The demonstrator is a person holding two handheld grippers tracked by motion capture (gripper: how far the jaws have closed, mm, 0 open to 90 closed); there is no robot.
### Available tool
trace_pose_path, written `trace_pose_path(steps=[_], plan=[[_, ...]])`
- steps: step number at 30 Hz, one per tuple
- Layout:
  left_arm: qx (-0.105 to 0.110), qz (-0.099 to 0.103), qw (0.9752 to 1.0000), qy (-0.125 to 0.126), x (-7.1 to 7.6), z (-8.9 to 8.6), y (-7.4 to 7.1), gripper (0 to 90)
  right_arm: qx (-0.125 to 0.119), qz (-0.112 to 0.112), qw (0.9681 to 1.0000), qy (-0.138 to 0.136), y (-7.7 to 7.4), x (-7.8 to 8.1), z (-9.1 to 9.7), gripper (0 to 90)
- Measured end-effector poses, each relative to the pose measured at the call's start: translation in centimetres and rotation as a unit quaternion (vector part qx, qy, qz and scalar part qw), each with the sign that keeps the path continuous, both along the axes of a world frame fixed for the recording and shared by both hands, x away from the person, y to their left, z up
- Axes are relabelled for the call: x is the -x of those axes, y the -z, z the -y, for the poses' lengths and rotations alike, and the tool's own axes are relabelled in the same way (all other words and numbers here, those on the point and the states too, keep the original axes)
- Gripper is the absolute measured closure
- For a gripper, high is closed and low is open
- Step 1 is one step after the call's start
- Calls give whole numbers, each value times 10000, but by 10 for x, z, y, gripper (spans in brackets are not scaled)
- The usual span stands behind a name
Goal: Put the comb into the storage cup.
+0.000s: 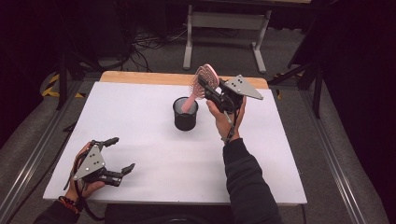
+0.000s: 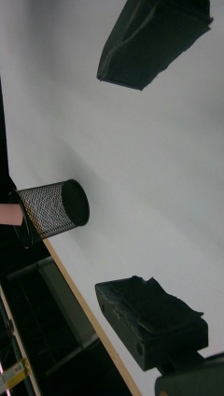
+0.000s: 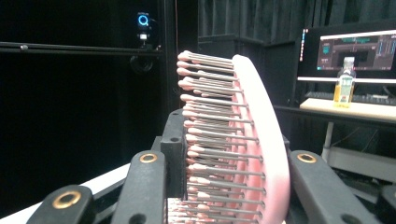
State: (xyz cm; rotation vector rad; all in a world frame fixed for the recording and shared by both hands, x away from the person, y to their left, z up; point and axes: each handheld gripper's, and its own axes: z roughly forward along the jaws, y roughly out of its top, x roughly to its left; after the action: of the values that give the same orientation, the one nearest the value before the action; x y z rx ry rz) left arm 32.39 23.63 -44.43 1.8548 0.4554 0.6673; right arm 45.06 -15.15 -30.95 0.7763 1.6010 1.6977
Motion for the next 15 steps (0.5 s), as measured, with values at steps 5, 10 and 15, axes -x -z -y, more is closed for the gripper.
trace_pose_path(steps=[5,10,15], plan=[[-7,-11,10000,4,0,0,0,34,-76,-124,9999,23,9,-4,-2,634],[0,-25,10000,32,0,0,0,34,-70,-252,9997,38,19,-8,-3,634],[-19,-21,10000,27,0,0,0,35,-175,-426,9989,16,31,-10,-3,634]])
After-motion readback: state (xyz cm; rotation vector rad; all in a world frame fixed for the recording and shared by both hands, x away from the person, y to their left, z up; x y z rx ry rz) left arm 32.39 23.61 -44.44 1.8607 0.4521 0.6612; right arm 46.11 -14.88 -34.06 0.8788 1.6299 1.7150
